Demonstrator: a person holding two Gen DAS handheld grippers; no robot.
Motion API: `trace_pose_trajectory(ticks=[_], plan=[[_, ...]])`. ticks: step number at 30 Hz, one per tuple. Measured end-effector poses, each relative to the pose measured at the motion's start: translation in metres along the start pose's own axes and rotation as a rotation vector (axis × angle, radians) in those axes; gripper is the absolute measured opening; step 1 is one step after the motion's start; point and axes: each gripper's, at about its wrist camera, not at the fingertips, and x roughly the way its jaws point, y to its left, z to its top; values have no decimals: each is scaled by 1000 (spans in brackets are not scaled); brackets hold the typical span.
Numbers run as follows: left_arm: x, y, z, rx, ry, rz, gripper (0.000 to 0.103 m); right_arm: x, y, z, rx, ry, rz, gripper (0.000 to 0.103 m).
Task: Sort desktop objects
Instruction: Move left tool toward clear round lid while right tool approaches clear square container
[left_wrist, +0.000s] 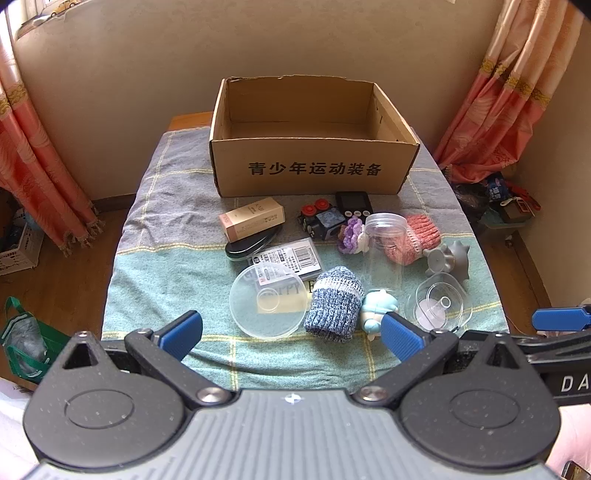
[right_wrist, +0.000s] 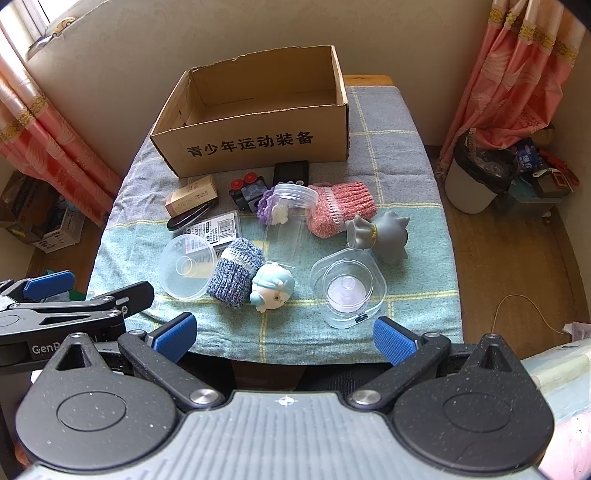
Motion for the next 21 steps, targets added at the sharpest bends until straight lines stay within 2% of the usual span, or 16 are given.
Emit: trace_pose_trajectory(ticks=[5, 9, 12, 18, 21], plan=[[4, -2, 2, 11, -5, -12, 102, 5, -4, 1, 9, 8, 12, 103], [5, 1, 5, 22, -18, -54, 102, 5, -5, 4, -8, -7, 32, 103], [6, 3, 8, 21, -37, -76, 102, 2, -4, 7, -41, -51, 23, 103], [12, 2, 11, 104, -49, -75, 102, -13, -8, 19, -82, -185, 38, 103], [17, 4, 10, 137, -51, -91, 102, -19, -10, 21, -146, -264, 45, 103]])
